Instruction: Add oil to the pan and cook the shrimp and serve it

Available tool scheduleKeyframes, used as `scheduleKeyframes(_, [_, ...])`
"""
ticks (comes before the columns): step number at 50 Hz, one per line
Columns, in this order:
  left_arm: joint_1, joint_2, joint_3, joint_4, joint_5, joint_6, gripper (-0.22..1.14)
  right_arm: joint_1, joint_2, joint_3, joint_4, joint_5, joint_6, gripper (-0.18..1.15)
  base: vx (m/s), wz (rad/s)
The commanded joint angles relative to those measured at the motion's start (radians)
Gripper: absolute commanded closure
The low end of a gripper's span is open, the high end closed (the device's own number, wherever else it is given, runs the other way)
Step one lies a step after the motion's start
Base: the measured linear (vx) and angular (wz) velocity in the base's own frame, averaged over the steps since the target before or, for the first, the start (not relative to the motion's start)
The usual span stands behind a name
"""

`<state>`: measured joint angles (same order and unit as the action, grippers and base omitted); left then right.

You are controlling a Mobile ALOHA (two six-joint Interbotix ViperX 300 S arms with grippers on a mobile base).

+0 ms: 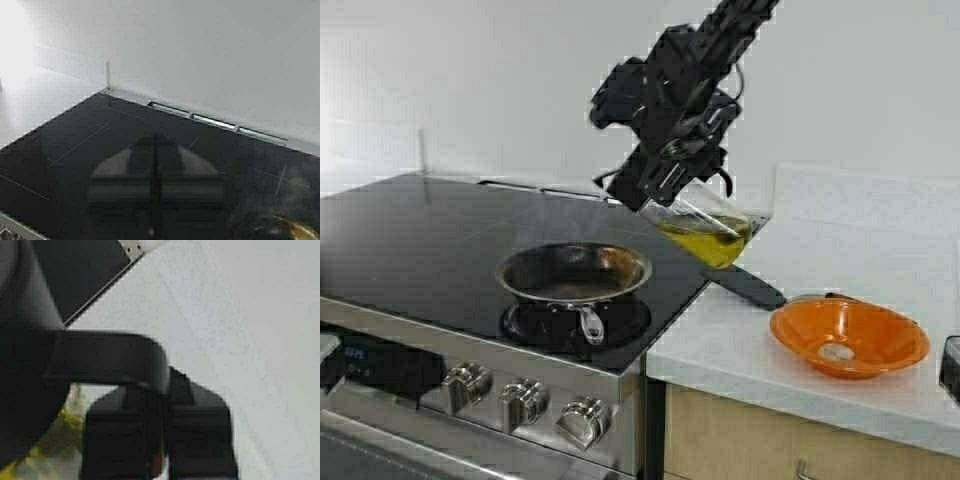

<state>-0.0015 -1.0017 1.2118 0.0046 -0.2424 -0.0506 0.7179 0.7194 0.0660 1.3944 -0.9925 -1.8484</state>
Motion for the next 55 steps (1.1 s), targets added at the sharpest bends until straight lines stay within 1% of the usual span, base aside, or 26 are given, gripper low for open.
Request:
scheduleKeyframes(1, [-0.002,0.0,-0.008,0.003,0.0,-0.003,0.89,0.008,0.018,-0.095,0.002,-0.029,-0.1,0.89,0.0,0.0])
scheduleKeyframes(7, [-0.002,-0.006,-0.008,0.003,0.011,-0.006,0.89,0.014,0.061,-0.149,0.009,-0.046,-0.21,0.89,0.0,0.0])
scheduleKeyframes(14, [-0.002,-0.006,-0.008,0.003,0.014,-0.008,0.89,0.02,0.094,-0.195,0.009,-0.052,-0.301,0.89,0.0,0.0])
scheduleKeyframes(34, [-0.002,-0.008,-0.008,0.003,0.02,-0.018,0.89,0.025,0.138,-0.278,0.008,-0.061,-0.453,0.89,0.0,0.0])
scheduleKeyframes(46, [-0.002,-0.009,-0.008,0.003,0.025,-0.018,0.89,0.031,0.166,-0.328,-0.018,-0.067,-0.566,0.89,0.0,0.0])
scheduleKeyframes(55, [-0.002,-0.008,-0.008,0.003,0.025,-0.02,0.89,0.035,0.179,-0.347,-0.026,-0.067,-0.617,0.89,0.0,0.0])
